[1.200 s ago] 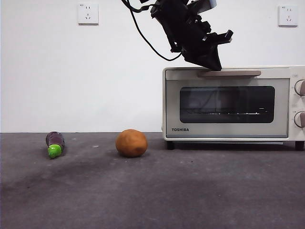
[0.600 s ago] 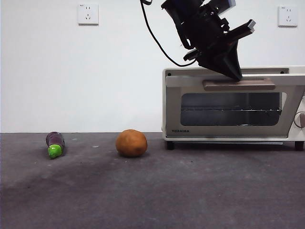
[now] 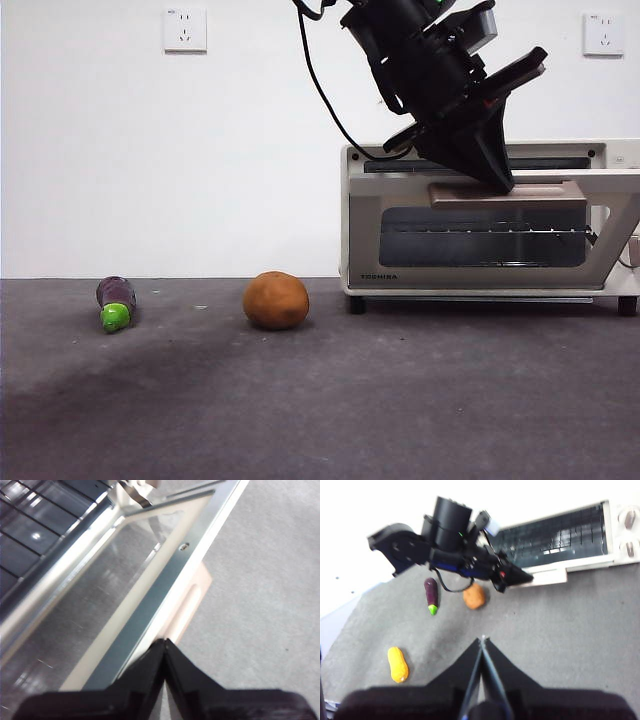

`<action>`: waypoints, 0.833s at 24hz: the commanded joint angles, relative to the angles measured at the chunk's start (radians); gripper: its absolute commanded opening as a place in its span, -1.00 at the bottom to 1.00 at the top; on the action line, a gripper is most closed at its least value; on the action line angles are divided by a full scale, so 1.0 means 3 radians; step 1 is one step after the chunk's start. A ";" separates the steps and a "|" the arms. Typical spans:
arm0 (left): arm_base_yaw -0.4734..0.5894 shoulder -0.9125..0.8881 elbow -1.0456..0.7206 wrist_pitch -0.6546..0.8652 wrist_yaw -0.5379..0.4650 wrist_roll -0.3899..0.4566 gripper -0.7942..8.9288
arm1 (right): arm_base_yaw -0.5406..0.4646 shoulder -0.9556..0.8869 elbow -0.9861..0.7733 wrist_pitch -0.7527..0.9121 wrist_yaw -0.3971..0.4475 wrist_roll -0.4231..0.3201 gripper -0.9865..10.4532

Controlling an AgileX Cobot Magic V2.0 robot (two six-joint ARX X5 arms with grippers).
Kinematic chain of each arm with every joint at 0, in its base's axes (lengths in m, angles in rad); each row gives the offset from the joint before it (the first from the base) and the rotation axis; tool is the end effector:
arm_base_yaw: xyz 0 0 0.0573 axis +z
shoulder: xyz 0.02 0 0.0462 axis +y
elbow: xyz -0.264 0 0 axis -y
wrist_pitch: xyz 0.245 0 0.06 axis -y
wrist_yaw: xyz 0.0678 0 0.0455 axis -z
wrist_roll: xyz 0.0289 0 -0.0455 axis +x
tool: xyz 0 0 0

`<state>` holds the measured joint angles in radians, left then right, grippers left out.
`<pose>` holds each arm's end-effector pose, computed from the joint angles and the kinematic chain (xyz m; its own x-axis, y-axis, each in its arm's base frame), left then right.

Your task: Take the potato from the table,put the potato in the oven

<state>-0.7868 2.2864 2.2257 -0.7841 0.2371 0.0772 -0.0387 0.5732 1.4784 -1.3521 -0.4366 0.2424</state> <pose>0.3518 -0.3624 0.2761 0.2893 -0.6228 -0.7269 0.8367 0.5334 -0.1239 -0.0125 0.0127 0.4358 0.8329 0.3909 -0.3916 -0.2322 0.8894 0.3939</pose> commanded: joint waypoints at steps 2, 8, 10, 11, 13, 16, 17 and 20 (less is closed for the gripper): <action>0.0088 0.0192 -0.0104 -0.0022 -0.0267 -0.0055 -0.85 | -0.0001 -0.0011 0.0036 -0.0065 0.0008 -0.0024 -0.81; 0.0085 0.0192 -0.0117 -0.0127 -0.0267 -0.0086 -0.85 | -0.0001 -0.0011 0.0036 -0.0065 0.0006 -0.0025 -0.81; 0.0083 0.0192 -0.0118 -0.0137 -0.0267 -0.0089 -0.85 | -0.0001 -0.0011 0.0036 -0.0065 0.0008 -0.0027 -0.81; 0.0079 0.0192 -0.0120 -0.0137 -0.0268 -0.0090 -0.85 | -0.0001 -0.0010 0.0036 -0.0065 0.0008 -0.0027 -0.81; 0.0079 0.0192 -0.0122 -0.0148 -0.0268 -0.0090 -0.85 | -0.0001 -0.0011 0.0036 -0.0065 0.0009 -0.0036 -0.81; 0.0079 0.0192 -0.0123 -0.0193 -0.0267 -0.0089 -0.85 | -0.0001 -0.0011 0.0036 -0.0066 0.0008 -0.0036 -0.81; 0.0079 0.0192 -0.0125 -0.0211 -0.0268 -0.0088 -0.85 | -0.0001 -0.0011 0.0036 -0.0066 0.0008 -0.0036 -0.81; 0.0072 0.0198 -0.0128 -0.0258 -0.0267 -0.0088 -0.85 | -0.0001 -0.0011 0.0036 -0.0066 0.0009 -0.0036 -0.81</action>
<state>-0.7921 2.2963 2.2105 -0.8780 0.2420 0.0654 -0.0387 0.5732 1.4860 -1.3525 -0.4355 0.2420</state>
